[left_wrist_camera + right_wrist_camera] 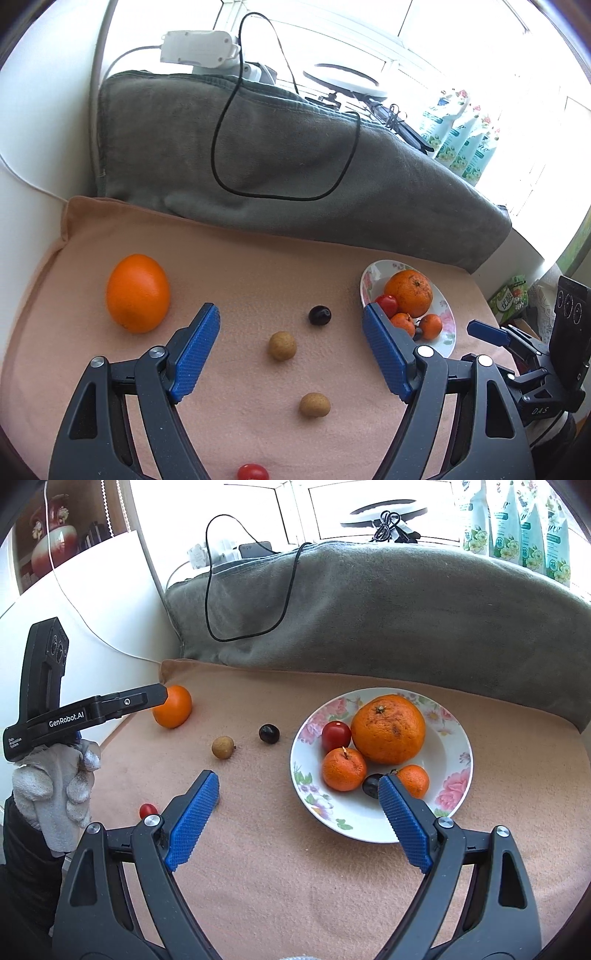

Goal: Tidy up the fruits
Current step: 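Move both grippers toward the large orange on the blanket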

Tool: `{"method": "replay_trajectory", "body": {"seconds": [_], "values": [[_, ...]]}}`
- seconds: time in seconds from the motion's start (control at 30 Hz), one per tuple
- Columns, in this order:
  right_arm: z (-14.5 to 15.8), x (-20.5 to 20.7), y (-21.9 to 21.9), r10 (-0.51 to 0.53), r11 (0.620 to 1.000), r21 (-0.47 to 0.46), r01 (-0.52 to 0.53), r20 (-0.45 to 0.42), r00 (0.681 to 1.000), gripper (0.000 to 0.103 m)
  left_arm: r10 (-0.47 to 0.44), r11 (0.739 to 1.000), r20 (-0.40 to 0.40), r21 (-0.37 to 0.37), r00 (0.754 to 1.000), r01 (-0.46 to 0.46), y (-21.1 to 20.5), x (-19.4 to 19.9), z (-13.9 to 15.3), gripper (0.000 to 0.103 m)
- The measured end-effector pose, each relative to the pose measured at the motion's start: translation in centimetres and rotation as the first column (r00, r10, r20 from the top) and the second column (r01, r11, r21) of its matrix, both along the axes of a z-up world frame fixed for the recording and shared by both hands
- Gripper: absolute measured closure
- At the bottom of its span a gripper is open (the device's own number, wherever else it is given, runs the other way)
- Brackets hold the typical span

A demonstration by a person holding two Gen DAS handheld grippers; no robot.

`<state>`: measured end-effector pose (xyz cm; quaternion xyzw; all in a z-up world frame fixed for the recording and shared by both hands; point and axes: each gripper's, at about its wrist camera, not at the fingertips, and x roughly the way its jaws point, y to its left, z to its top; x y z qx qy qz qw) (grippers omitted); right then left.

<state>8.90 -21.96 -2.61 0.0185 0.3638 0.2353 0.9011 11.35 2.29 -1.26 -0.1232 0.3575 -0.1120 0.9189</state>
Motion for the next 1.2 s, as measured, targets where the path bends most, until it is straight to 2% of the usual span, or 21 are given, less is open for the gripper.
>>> {"method": "replay_trajectory", "body": {"seconds": [0.27,0.63,1.2], "values": [[0.1,1.5,3.5,0.055,0.998,0.003,-0.055,-0.013,0.998,0.013,0.075,0.997,-0.012,-0.011,0.997,-0.075,4.1,-1.2,-1.0,0.024],[-0.6,5.4,7.9,0.130,0.989,0.079,-0.123,-0.091,0.987,0.013,0.155,0.987,-0.056,-0.027,0.986,-0.156,8.7,-1.5,-2.9,0.024],[-2.1,10.3,16.8,0.210,0.976,0.108,-0.191,-0.209,0.955,0.013,0.147,0.987,-0.114,-0.050,0.983,-0.154,11.3,0.9,-5.9,0.024]]}}
